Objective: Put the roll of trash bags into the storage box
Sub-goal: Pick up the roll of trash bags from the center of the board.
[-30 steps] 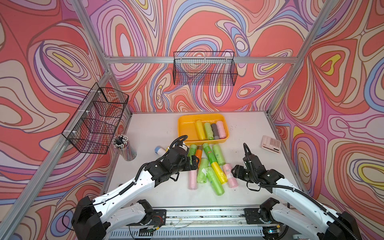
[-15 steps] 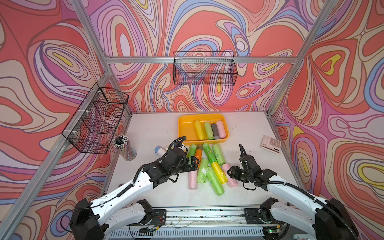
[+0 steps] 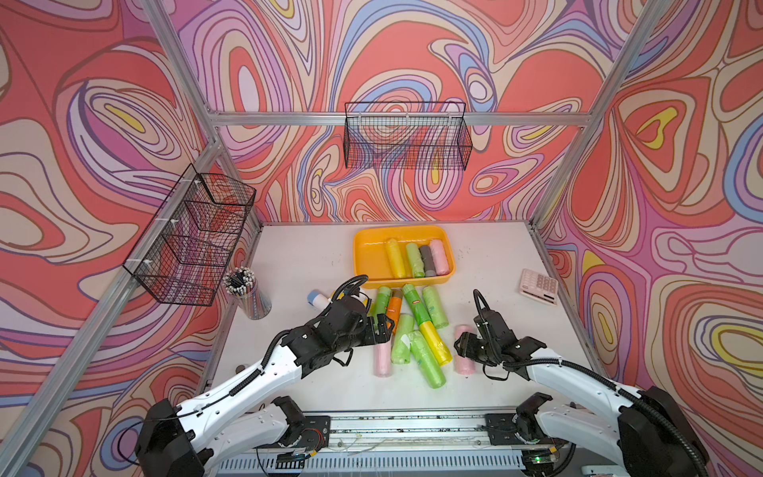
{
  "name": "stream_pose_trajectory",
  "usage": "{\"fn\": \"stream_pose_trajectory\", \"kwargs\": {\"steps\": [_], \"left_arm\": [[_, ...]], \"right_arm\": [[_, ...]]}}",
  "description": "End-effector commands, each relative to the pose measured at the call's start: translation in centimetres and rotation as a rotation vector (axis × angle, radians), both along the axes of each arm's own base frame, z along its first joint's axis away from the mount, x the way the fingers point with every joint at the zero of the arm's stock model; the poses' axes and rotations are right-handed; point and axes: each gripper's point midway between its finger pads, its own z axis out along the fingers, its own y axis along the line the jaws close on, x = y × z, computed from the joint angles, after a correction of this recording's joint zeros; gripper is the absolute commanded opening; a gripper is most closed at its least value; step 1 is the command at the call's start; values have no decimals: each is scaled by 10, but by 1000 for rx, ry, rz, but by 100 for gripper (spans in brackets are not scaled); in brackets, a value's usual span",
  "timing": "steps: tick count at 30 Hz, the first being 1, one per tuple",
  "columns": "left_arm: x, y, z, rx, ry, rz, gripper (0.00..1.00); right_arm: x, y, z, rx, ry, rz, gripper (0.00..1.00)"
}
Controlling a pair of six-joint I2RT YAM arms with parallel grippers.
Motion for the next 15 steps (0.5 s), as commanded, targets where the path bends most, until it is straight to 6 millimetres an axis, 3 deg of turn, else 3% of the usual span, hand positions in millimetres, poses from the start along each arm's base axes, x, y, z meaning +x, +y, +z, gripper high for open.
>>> {"fn": "stream_pose_trajectory", "kwargs": {"steps": [1,10,15], "left_arm": [[-4,2,-4,-17,9,11,100],[-5,5,-9,-47,-10,24,100],[-5,-6,-1,-98,-21,-12,100]], "right_arm": [[-4,-11,-12,-58,38,-37,64],[3,-16,-15,-108,46,-52,64],[3,-17,-23,-125,69,-61,53]]}}
